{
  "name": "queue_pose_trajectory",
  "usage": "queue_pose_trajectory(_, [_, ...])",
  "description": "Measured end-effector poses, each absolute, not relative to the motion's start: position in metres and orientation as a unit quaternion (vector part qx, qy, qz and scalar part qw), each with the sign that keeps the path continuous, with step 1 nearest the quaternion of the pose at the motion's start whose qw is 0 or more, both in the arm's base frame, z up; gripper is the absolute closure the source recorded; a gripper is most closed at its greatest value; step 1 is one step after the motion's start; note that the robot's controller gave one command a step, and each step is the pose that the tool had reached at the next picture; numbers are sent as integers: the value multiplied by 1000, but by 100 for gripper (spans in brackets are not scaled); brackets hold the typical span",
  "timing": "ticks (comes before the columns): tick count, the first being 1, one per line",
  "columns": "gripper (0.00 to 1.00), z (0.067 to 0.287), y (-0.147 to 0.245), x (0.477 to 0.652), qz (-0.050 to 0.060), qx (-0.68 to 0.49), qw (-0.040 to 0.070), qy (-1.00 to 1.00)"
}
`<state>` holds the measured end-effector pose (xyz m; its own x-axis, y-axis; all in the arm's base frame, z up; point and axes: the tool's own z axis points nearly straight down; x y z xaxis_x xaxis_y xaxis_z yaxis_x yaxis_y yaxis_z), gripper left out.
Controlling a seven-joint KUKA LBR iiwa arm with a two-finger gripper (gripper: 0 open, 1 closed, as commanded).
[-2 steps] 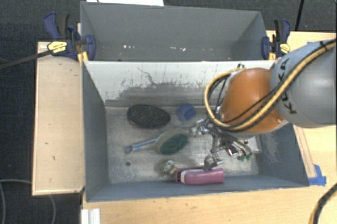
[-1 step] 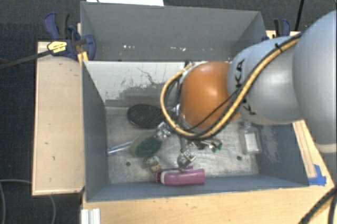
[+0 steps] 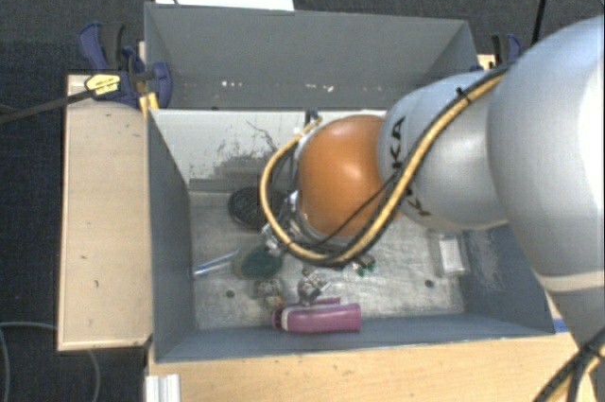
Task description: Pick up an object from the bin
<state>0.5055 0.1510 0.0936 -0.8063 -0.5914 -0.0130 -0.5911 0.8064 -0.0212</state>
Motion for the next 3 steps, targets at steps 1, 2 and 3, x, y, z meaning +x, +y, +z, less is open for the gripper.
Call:
queue_pose_trajectory(1, [0,81,175,512,-9,-126,16,992])
queue_pose_trajectory(2, [100,83,176,516,-7,-128,25,991])
queue_pose_trajectory(3, [100,114,171,519,-3,-124,2,992])
